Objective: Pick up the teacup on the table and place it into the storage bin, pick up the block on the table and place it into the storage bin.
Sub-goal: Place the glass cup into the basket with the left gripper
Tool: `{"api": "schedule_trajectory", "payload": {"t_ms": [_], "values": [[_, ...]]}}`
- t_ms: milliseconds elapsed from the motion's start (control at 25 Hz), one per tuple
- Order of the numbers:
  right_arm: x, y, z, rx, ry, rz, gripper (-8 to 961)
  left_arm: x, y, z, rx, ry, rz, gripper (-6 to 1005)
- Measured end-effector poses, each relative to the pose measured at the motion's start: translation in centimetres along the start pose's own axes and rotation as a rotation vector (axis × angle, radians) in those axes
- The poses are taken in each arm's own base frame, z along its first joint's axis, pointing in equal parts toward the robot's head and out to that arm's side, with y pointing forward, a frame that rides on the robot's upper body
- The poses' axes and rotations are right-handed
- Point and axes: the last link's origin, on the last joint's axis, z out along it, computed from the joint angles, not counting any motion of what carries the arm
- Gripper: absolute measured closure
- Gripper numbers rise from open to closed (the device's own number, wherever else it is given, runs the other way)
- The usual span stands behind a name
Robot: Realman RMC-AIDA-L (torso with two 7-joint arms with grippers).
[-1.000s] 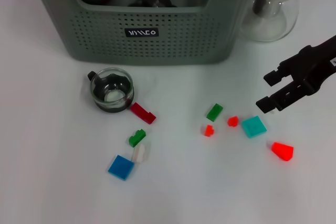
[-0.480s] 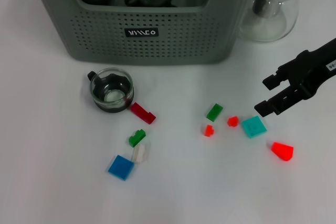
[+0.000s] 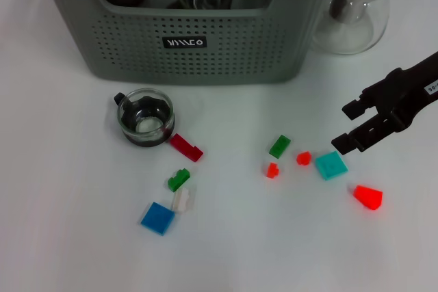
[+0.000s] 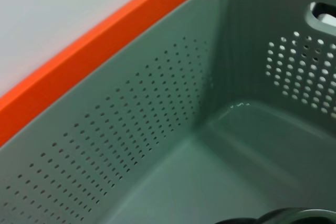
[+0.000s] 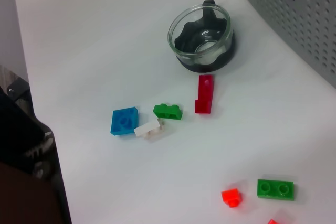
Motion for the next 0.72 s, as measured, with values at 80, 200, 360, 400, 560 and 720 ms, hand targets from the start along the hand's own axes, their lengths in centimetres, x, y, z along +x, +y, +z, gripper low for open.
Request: {"api": "schedule_trajectory", "payload": {"t_ms": [80,200,360,400,560,720], "values": [[-0.01,-0.03,-0.01,0.002,-0.001,0.000,39,-0.05,0.26,0.11,-0.001,-0.008,0.015,934],[-0.04,-0.07,-0.01,0.005,-0.003,0.000,39,-0.07,0.52,0.21,-0.004,-0.011,0.023,934],[-0.02,-0.09,-0.01,0.006,-0.003,0.000,39,-0.08,0.55,0.23,-0.004,-0.011,0.025,935],[-0.01,-0.09,0.00,0.006,-0.003,0.000,39,-0.07,0.54,0.23,-0.003,-0.011,0.026,935],[-0.01,-0.10,0.00,0.006,-0.003,0.000,39,-0.07,0.53,0.23,-0.002,-0.011,0.027,935],[-0.04,-0.14,0.00,0.010,-0.005,0.000,39,-0.07,0.57,0.25,-0.003,-0.011,0.028,934]]}}
